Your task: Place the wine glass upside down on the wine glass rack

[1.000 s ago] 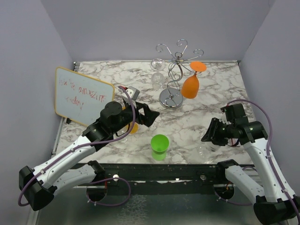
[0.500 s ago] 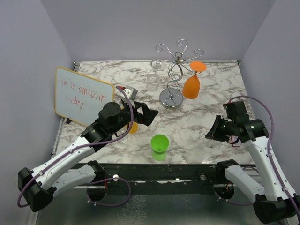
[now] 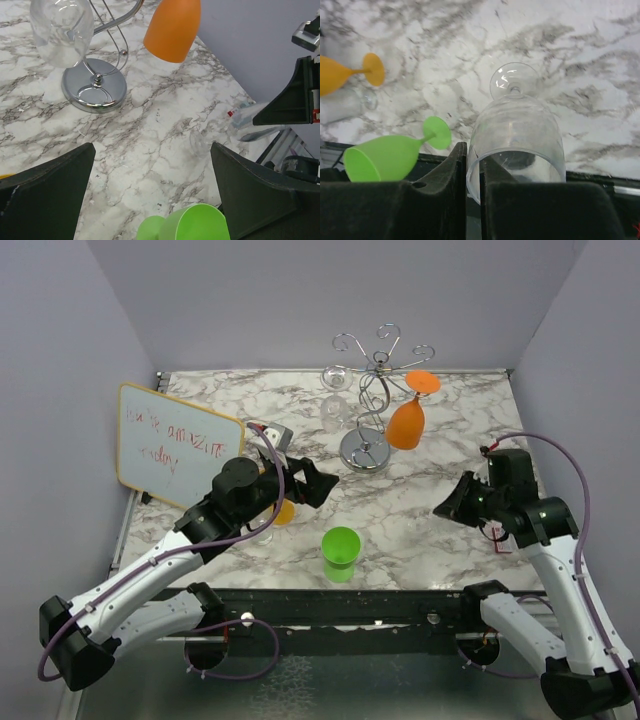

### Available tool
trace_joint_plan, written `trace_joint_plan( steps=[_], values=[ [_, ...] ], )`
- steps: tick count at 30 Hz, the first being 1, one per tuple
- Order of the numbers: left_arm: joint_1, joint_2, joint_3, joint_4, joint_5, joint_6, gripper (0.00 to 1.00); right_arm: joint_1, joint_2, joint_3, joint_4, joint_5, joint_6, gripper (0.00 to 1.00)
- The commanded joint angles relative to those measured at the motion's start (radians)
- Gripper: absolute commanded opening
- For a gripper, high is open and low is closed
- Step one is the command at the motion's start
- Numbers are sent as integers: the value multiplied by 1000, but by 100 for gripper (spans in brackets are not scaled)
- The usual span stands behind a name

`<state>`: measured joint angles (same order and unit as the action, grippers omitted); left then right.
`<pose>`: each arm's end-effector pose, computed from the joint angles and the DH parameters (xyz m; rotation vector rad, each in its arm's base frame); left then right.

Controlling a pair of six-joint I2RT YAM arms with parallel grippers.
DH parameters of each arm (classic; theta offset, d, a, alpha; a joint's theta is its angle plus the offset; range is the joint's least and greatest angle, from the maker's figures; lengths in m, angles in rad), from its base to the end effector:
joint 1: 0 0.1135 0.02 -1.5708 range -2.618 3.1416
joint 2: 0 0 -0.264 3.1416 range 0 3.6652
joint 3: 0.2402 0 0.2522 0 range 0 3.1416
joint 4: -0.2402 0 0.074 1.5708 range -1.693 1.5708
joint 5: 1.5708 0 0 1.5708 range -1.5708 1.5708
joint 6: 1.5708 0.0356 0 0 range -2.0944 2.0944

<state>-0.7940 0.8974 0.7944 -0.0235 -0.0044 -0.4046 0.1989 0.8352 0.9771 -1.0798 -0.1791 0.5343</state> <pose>0.1501 -0.1524 0.3405 0.3408 1.7457 -0.8805 0.1373 0.0341 0.3154 0.3538 2.5420 0.5161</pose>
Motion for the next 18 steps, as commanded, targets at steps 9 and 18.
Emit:
trace_joint_plan(
  steps=[9, 18],
  values=[
    [-1, 45, 47, 1, 17, -348, 99, -3, -185, -130, 637, -181, 145, 1],
    [-1, 84, -32, 247, 38, -716, 99, -2, -290, -250, 952, -186, 256, 1]
  ],
)
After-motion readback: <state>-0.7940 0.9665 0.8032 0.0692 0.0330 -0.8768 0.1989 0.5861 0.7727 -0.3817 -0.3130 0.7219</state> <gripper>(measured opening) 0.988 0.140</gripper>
